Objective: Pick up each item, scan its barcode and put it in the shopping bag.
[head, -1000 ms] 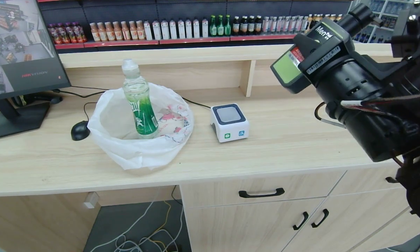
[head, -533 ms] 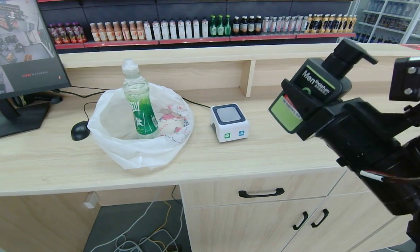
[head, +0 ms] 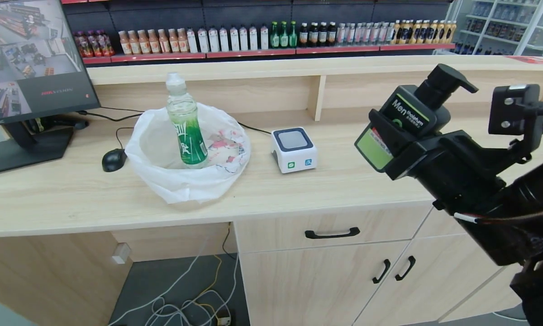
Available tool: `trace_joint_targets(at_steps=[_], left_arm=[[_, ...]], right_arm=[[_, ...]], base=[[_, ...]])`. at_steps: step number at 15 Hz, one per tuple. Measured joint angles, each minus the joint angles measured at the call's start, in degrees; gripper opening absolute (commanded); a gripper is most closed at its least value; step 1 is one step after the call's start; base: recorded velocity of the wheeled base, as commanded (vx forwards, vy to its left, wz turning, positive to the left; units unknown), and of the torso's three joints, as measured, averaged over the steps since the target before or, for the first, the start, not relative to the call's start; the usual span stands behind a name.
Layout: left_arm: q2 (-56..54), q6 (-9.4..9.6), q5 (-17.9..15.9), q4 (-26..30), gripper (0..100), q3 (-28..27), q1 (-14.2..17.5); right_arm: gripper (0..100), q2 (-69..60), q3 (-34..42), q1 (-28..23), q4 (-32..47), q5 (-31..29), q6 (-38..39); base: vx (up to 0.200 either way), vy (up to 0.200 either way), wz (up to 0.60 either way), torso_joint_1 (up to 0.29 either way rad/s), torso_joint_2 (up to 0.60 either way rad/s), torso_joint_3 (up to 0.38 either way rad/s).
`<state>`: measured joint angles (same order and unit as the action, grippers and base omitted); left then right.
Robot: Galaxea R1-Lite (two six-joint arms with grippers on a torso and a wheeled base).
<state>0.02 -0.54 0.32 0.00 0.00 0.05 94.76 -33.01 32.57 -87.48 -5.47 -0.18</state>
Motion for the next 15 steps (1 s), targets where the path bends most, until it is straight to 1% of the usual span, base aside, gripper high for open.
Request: trace_joint_targets(at_steps=[3, 5, 9, 13, 15], left_arm=[[0.0, -0.01, 0.0, 0.0, 100, 0.0, 0.0], [0.0, -0.06, 0.0, 0.0, 100, 0.0, 0.0], [0.0, -0.12, 0.0, 0.0, 100, 0.0, 0.0], [0.0, -0.15, 0.0, 0.0, 100, 0.0, 0.0], [0.0, -0.22, 0.0, 0.0, 100, 0.0, 0.0]], right_arm=[[0, 0.6, -1.4, -5.3, -0.7, -0.1, 0.2], [0, 1.2, -3.2, -7.5, -0.7, -0.4, 0.1], [0, 2.7, -6.0, -8.5, -0.5, -0.9, 0.1], [0, 3.2, -6.7, -8.3, -0.6, -1.6, 0.0], [0, 3.3, -8.3, -8.4, -0.6, -1.6, 0.0]], base=[[0.0, 0.2, 0.0, 0.001, 0.01, 0.001], [0.0, 0.2, 0.0, 0.01, 0.01, -0.002], [0.0, 0.2, 0.0, 0.001, 0.0, 0.004], [0.0, 0.2, 0.0, 0.001, 0.0, 0.002], [0.0, 0.2, 0.0, 0.002, 0.0, 0.002]])
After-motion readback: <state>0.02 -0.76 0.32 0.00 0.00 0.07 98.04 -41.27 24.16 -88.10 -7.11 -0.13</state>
